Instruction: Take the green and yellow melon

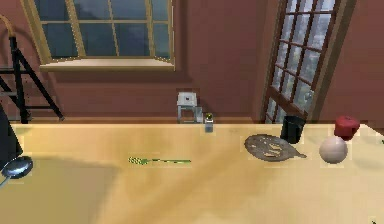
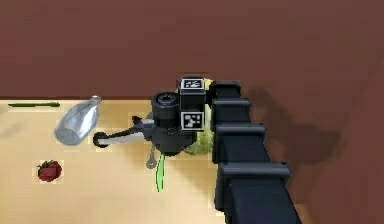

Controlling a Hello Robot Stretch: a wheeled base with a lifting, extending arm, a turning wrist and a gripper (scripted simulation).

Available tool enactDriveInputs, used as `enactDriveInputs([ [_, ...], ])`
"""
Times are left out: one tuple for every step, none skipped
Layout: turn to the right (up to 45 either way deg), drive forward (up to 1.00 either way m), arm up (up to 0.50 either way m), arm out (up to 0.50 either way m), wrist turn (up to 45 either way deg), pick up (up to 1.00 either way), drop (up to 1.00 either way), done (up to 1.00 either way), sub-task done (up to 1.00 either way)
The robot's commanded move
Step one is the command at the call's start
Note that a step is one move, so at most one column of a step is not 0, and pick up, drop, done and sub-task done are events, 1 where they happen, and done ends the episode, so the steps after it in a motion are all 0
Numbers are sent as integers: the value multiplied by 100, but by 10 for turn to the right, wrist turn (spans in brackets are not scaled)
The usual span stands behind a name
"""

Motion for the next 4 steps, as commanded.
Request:
enactDriveInputs([
  [0, 0, 0, 0, 450, 0, 0, 0, 0],
  [0, 0, 0, 0, 90, 0, 0, 0, 0],
  [0, 0, 0, 0, 0, 100, 0, 0, 0],
  [0, 0, 0, 0, 0, 0, 0, 100, 0],
])
